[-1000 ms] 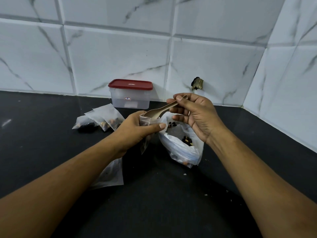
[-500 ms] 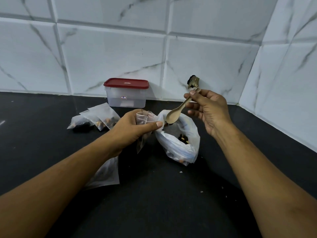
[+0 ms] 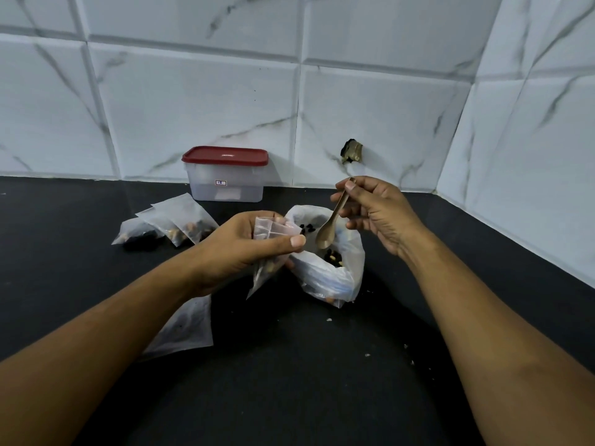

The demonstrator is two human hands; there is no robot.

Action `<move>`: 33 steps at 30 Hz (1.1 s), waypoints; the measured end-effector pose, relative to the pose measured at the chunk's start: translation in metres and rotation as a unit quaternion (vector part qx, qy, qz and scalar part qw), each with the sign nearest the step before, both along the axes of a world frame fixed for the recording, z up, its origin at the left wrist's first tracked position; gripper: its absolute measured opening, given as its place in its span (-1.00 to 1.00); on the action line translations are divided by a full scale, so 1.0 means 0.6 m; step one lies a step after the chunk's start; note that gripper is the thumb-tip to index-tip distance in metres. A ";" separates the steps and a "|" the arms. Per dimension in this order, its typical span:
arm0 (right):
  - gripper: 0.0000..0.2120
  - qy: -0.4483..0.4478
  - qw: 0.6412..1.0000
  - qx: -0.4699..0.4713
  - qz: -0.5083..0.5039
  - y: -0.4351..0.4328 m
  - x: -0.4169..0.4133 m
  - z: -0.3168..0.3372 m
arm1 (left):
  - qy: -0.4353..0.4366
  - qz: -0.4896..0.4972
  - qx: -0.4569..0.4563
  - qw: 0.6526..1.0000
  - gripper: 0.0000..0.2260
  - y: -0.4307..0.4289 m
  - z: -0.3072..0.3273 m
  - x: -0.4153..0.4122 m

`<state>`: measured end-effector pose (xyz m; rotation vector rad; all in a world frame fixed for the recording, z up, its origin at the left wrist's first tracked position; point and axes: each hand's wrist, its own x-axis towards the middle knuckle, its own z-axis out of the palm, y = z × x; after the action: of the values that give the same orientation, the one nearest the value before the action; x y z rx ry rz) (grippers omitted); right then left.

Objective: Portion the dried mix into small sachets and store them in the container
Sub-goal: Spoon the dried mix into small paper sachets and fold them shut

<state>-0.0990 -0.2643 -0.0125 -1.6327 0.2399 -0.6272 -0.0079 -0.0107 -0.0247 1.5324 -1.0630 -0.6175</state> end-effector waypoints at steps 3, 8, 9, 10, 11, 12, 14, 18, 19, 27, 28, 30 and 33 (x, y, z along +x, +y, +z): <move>-0.84 0.002 1.000 -0.004 -0.015 -0.006 0.000 0.000 | 0.000 -0.007 0.002 1.000 -0.65 0.000 -0.001 0.000; -0.83 0.010 1.000 -0.001 -0.026 -0.009 0.005 -0.003 | -0.002 -0.017 0.004 1.000 -0.70 0.000 -0.002 -0.004; -0.83 0.011 1.000 -0.001 -0.027 -0.008 0.006 -0.003 | -0.005 -0.019 0.005 1.000 -0.71 0.000 -0.001 -0.005; -0.83 0.011 1.000 -0.003 -0.028 -0.007 0.006 -0.002 | -0.007 -0.020 0.005 1.000 -0.71 0.000 0.000 -0.006; -0.83 0.010 1.000 -0.004 -0.027 -0.006 0.007 -0.002 | -0.007 -0.020 0.006 1.000 -0.71 0.000 0.000 -0.007; -0.83 0.009 1.000 -0.006 -0.026 -0.004 0.007 -0.002 | -0.008 -0.020 0.007 1.000 -0.71 0.000 0.001 -0.007; -0.83 0.002 1.000 -0.006 -0.029 0.001 0.008 -0.003 | -0.007 -0.018 0.009 1.000 -0.70 0.001 0.002 -0.008; -0.84 -0.014 0.999 -0.011 -0.032 0.014 0.012 -0.006 | -0.005 -0.019 0.010 1.000 -0.74 0.000 0.002 -0.008; -0.84 -0.013 0.999 -0.017 -0.029 0.017 0.013 -0.006 | -0.005 -0.021 0.011 1.000 -0.75 -0.001 0.002 -0.007; -0.81 -0.001 0.997 -0.074 -0.038 0.023 0.013 0.000 | 0.000 -0.012 0.000 1.000 -0.72 0.000 0.000 -0.007; -0.81 0.005 0.996 -0.075 -0.040 0.023 0.013 0.000 | 0.001 -0.011 0.001 1.000 -0.72 -0.001 0.000 -0.007; -0.80 0.021 0.996 -0.075 -0.042 0.025 0.014 -0.001 | 0.001 -0.012 0.004 1.000 -0.72 -0.001 -0.001 -0.007; -0.82 0.044 0.995 -0.077 -0.045 0.028 0.013 -0.004 | -0.008 -0.014 0.001 1.000 -0.74 -0.001 0.000 -0.008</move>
<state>-0.0911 -0.2478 -0.0147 -1.8090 0.3372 -0.6560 -0.0129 -0.0115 -0.0246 1.5278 -1.0975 -0.6265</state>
